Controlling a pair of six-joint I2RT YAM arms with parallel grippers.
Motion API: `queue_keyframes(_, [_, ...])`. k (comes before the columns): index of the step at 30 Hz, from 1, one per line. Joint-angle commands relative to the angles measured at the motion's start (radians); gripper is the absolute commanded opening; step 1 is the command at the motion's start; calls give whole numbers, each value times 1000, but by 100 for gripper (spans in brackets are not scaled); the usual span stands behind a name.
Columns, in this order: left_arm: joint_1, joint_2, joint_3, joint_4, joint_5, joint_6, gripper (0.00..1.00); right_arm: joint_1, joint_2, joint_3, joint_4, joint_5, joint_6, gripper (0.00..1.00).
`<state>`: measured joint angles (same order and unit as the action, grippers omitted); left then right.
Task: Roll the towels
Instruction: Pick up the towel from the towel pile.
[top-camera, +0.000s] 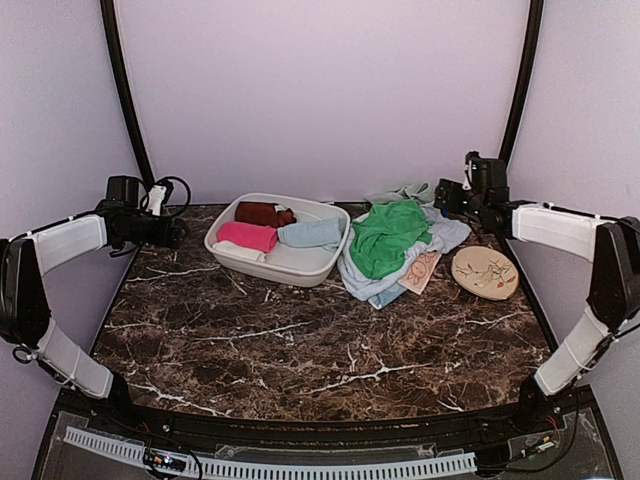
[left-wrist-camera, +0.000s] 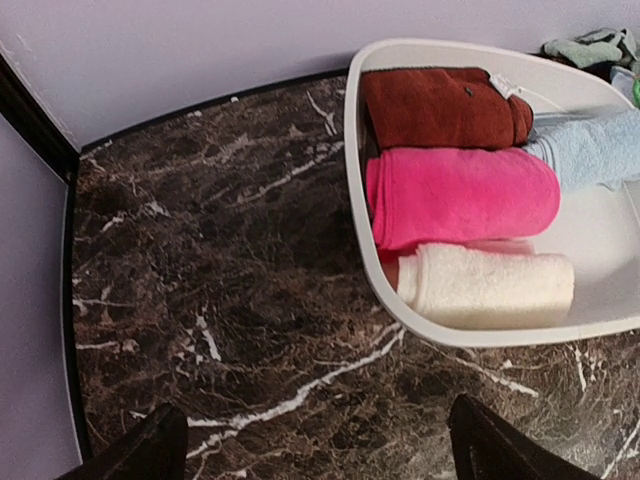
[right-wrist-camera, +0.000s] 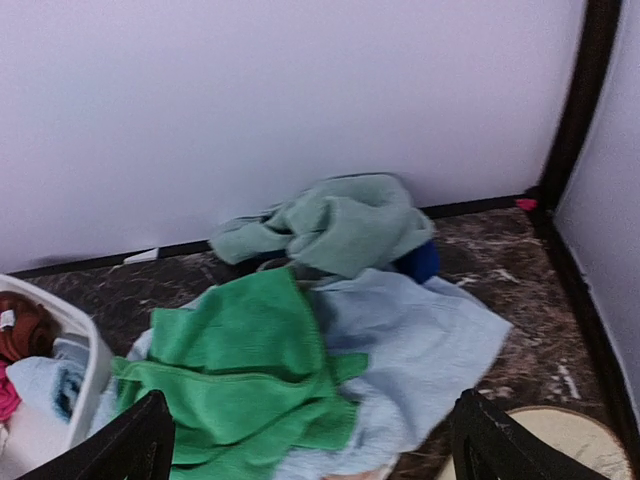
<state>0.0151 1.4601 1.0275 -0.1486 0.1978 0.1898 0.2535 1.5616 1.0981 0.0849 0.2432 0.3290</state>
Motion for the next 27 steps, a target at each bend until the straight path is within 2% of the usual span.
queue_keyframes(1, [8, -10, 35, -205, 57, 30, 92, 187, 169, 218, -185, 53, -67, 94])
queue_keyframes(4, [8, -11, 37, -243, 64, 45, 92, 280, 292, 341, -267, 90, -78, 89])
queue_keyframes(7, [8, -11, 43, -285, 78, 62, 90, 323, 386, 432, -344, 91, -57, 82])
queue_keyframes(13, [8, -18, 50, -327, 99, 97, 87, 344, 500, 556, -437, 85, -4, 68])
queue_keyframes(18, [8, -25, 56, -353, 126, 99, 86, 344, 570, 617, -473, 116, 9, 66])
queue_keyframes(21, [7, -30, 59, -362, 131, 99, 85, 343, 616, 649, -493, 127, 9, 61])
queue_keyframes(23, [8, -34, 59, -369, 130, 100, 85, 342, 630, 657, -489, 130, 9, 55])
queue_keyframes(27, [8, -43, 54, -379, 123, 109, 85, 342, 631, 678, -472, 115, 0, 33])
